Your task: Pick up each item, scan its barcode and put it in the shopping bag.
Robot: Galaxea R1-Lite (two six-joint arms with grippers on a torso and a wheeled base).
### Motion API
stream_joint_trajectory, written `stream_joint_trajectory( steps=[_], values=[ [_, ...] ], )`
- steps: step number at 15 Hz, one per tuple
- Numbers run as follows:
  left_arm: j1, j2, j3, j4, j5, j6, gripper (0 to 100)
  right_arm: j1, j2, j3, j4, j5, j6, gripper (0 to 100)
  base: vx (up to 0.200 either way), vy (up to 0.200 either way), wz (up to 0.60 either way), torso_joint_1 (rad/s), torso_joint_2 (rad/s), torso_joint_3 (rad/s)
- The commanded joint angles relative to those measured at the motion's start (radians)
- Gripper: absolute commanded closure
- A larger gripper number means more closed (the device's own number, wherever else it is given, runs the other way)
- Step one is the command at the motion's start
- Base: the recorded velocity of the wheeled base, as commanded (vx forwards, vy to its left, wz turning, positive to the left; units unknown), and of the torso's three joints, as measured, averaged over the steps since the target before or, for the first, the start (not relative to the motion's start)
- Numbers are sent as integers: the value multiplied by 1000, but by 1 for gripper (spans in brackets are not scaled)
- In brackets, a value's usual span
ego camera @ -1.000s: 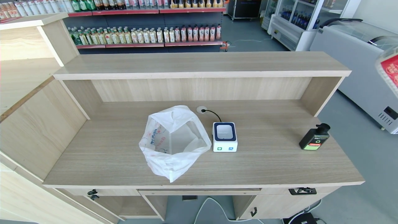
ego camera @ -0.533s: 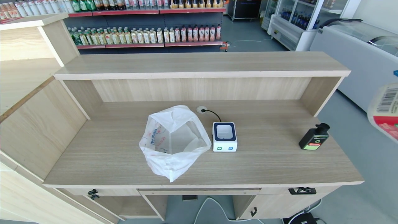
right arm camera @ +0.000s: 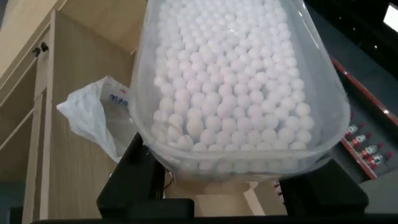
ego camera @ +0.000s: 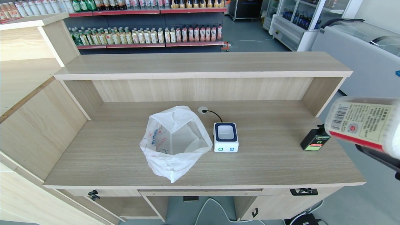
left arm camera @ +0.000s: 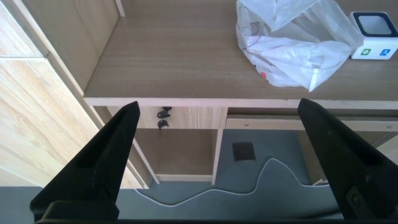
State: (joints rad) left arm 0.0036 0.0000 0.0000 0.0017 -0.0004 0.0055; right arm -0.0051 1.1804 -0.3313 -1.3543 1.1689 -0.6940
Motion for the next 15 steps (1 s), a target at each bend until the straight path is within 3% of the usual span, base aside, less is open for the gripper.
stream_joint_trajectory(
  steps=[1,4,7,9,12,15],
  values=[
    [1,0,0,0,0,-1,0,22,18,-18,1,48,22,100,0,0,0,0,0,0],
    [1,0,0,0,0,-1,0,22,68,-132,21,153,142,100,0,0,0,0,0,0],
    [1,0,0,0,0,1,0,27,93,-226,20,173,323,100,0,0,0,0,0,0],
    [1,0,0,0,0,1,0,56,79,-184,20,173,386,100,0,0,0,0,0,0],
    [1,0,0,0,0,1,0,180,47,-95,20,172,415,100,0,0,0,0,0,0],
    [1,0,0,0,0,1,0,212,59,-40,26,169,423,100,0,0,0,0,0,0]
  ],
)
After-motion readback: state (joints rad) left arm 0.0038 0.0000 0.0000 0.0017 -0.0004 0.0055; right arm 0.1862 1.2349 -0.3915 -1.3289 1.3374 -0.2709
